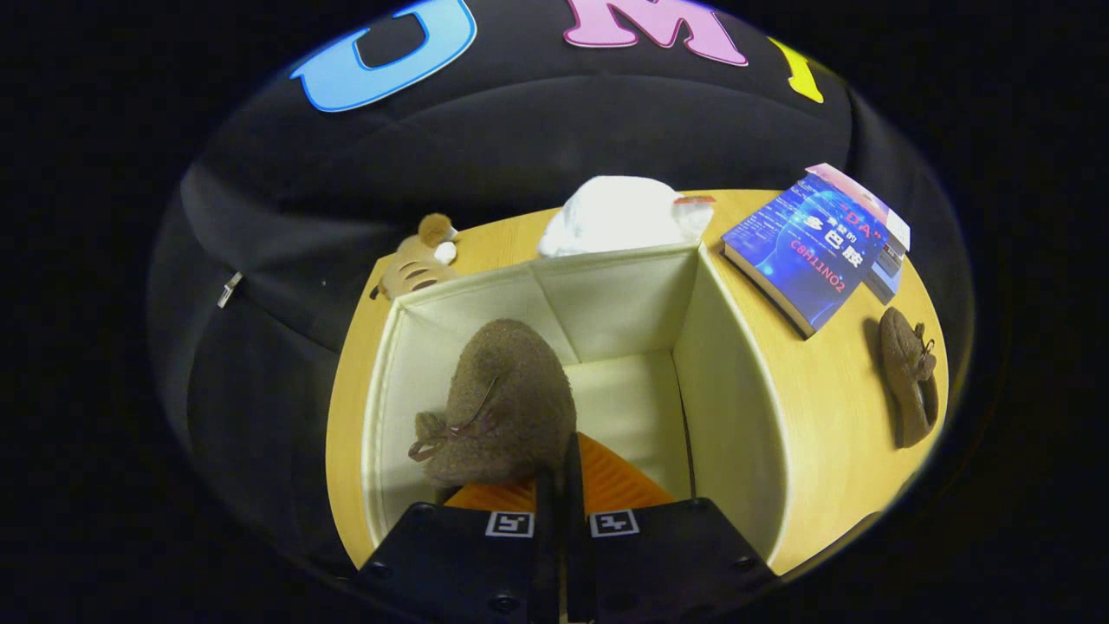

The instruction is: Open the storage box then place both shoes into the box .Put the left shoe in first, then the right shoe, with the right side of both shoes facing outward in a uniform manner.

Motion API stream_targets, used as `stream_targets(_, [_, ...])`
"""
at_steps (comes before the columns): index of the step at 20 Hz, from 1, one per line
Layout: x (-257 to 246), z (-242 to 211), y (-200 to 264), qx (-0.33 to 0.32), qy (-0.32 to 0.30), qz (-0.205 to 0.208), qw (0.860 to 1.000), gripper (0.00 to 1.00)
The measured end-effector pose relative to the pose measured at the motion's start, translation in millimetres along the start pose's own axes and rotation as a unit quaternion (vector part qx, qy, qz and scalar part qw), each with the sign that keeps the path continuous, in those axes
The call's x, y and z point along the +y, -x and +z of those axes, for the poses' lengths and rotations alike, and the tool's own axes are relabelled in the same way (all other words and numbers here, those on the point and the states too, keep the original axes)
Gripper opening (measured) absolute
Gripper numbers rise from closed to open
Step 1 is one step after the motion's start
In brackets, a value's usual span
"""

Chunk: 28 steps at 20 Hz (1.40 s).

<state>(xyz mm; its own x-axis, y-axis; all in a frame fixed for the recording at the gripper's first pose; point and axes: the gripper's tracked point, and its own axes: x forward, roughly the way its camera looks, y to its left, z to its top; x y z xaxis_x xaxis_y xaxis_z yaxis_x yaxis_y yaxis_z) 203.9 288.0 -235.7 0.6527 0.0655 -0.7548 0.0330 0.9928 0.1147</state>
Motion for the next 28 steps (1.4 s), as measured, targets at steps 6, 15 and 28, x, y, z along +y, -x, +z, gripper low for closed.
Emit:
stream_targets(6, [10,-28,-22,0.055,0.017,0.011,0.998,0.17])
stream_targets(15, [16,-11,23,0.029,0.043,0.066,0.996,0.98])
stream_targets(28, [-152,76,154,-0.163,0.135,0.036,0.977,0.99])
